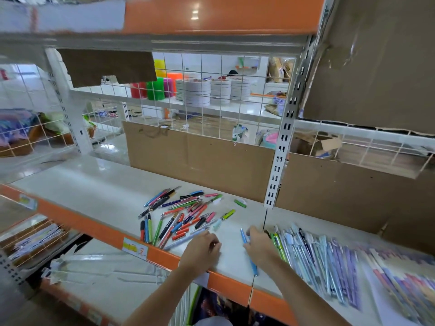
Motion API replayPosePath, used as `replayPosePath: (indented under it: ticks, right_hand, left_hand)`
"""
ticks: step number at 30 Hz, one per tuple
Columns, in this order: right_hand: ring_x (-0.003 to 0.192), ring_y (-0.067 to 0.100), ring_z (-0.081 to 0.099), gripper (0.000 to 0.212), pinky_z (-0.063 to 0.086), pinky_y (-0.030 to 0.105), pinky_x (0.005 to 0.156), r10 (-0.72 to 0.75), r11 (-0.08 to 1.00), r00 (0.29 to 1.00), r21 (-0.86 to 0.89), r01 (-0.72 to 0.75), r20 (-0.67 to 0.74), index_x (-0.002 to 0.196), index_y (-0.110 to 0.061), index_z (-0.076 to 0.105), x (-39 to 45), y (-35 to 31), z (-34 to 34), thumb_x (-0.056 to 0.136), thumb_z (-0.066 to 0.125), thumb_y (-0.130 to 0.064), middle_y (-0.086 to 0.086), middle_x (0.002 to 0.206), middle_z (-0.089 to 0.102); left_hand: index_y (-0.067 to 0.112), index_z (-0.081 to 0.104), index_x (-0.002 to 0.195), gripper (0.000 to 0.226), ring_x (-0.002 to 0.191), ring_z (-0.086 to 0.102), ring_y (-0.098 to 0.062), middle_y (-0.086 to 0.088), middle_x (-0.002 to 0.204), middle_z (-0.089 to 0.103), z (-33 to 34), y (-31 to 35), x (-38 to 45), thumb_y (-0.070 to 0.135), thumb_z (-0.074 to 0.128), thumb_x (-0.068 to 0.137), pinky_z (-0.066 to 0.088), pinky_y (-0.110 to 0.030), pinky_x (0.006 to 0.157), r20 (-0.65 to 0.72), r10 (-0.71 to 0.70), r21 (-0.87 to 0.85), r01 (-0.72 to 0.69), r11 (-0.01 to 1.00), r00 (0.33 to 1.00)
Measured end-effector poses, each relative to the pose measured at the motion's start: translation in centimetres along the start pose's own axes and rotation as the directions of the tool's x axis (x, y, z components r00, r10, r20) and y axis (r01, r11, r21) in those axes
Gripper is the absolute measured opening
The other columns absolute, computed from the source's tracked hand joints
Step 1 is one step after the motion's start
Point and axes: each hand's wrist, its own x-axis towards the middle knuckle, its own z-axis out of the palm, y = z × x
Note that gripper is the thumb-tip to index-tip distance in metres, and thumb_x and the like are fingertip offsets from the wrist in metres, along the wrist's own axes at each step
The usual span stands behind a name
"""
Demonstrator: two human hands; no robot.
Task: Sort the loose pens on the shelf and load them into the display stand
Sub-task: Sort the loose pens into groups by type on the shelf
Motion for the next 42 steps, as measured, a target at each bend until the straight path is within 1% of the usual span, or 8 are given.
replayPosePath:
  ticks: [4, 6, 12, 18, 22, 26, 34, 42]
  right_hand:
    - [0.088, 0.028, 0.053, 0.032, 0.038, 0.026, 0.061, -0.055, 0.974, 0.998, -0.222, 0.046, -0.033, 0.125, -0.01, 0.039, -0.4, 0.6, 0.0, 0.094, 0.042, -0.004, 0.012, 0.128, 0.042]
    - [0.09, 0.026, 0.052, 0.028, 0.038, 0.027, 0.068, -0.028, 0.971, 1.0, -0.239, 0.024, -0.013, 0.123, -0.009, 0.04, -0.5, 1.0, -0.3, 0.095, 0.039, -0.005, 0.013, 0.129, 0.04]
    - [0.099, 0.025, 0.058, 0.032, 0.043, 0.028, 0.071, 0.021, 0.925, 0.999, -0.378, -0.035, -0.043, 0.126, -0.006, 0.044, -0.6, 0.7, -0.5, 0.094, 0.042, -0.004, 0.014, 0.135, 0.037]
    - [0.101, 0.023, 0.055, 0.023, 0.033, 0.026, 0.068, -0.197, 0.968, 0.974, -0.182, 0.175, -0.113, 0.11, -0.014, 0.056, 2.5, -3.2, 0.7, 0.096, 0.038, -0.013, 0.003, 0.116, 0.052]
    - [0.102, 0.023, 0.052, 0.025, 0.044, 0.032, 0.083, -0.268, 0.962, 0.956, -0.084, 0.259, -0.119, 0.109, -0.011, 0.061, 6.9, -5.9, 2.1, 0.097, 0.038, -0.012, 0.007, 0.113, 0.055]
    - [0.108, 0.026, 0.049, 0.027, 0.039, 0.034, 0.089, -0.345, 0.924, 0.938, -0.184, 0.334, -0.032, 0.113, -0.009, 0.062, 10.1, -6.8, 3.2, 0.095, 0.042, -0.007, 0.008, 0.118, 0.054]
    - [0.116, 0.024, 0.036, 0.023, 0.034, 0.032, 0.081, -0.392, 0.86, 0.92, -0.345, 0.376, 0.026, 0.108, -0.013, 0.057, 10.5, -6.6, 1.9, 0.099, 0.045, -0.031, 0.006, 0.113, 0.05]
    - [0.075, 0.021, 0.057, 0.014, 0.042, 0.035, 0.063, -0.072, 0.963, 0.982, 0.245, 0.114, -0.175, 0.09, -0.018, 0.041, 1.4, -2.0, 3.2, 0.1, 0.041, -0.028, 0.002, 0.091, 0.06]
  left_hand:
    - [0.013, 0.061, 0.1, 0.021, 0.087, 0.055, -0.012, 0.0, 0.101, 0.057, -0.2, -0.2, 0.1, 0.027, 0.048, 0.095, 0.041, -0.02, 0.075, 0.052, 0.021, 0.051, -0.024, 0.998, 0.998]
    - [0.013, 0.061, 0.099, 0.019, 0.085, 0.055, -0.013, 0.001, 0.101, 0.056, -0.4, -0.5, 0.3, 0.026, 0.047, 0.095, 0.043, -0.022, 0.075, 0.041, 0.022, 0.065, -0.024, 0.998, 0.999]
    - [0.015, 0.058, 0.099, 0.015, 0.088, 0.048, -0.012, 0.002, 0.097, 0.05, -1.7, -3.4, 1.3, 0.024, 0.047, 0.095, 0.041, -0.022, 0.079, -0.175, -0.084, 0.129, 0.107, 0.986, 0.981]
    - [0.011, 0.06, 0.093, 0.01, 0.086, 0.045, -0.012, 0.003, 0.091, 0.048, -1.4, -4.1, 1.4, 0.02, 0.054, 0.091, 0.039, -0.023, 0.078, -0.332, -0.17, 0.053, 0.199, 0.979, 0.928]
    - [0.013, 0.057, 0.097, 0.011, 0.087, 0.041, -0.009, 0.006, 0.091, 0.045, -1.2, -4.0, 1.2, 0.022, 0.052, 0.093, 0.033, -0.017, 0.078, -0.349, -0.17, 0.079, 0.209, 0.975, 0.922]
    - [0.016, 0.053, 0.103, 0.015, 0.093, 0.039, -0.008, 0.005, 0.099, 0.045, -1.1, -4.1, 1.3, 0.026, 0.043, 0.097, 0.035, -0.019, 0.086, -0.329, -0.17, 0.111, 0.217, 0.97, 0.929]
    - [0.017, 0.052, 0.099, 0.014, 0.092, 0.041, -0.01, 0.004, 0.097, 0.046, -1.1, -4.3, 1.2, 0.025, 0.041, 0.098, 0.036, -0.021, 0.084, -0.323, -0.153, 0.142, 0.208, 0.968, 0.934]
    - [0.017, 0.056, 0.103, 0.017, 0.098, 0.046, -0.016, 0.001, 0.104, 0.051, -1.2, -4.6, 1.4, 0.027, 0.044, 0.097, 0.041, -0.028, 0.087, -0.292, -0.161, 0.181, 0.219, 0.959, 0.943]
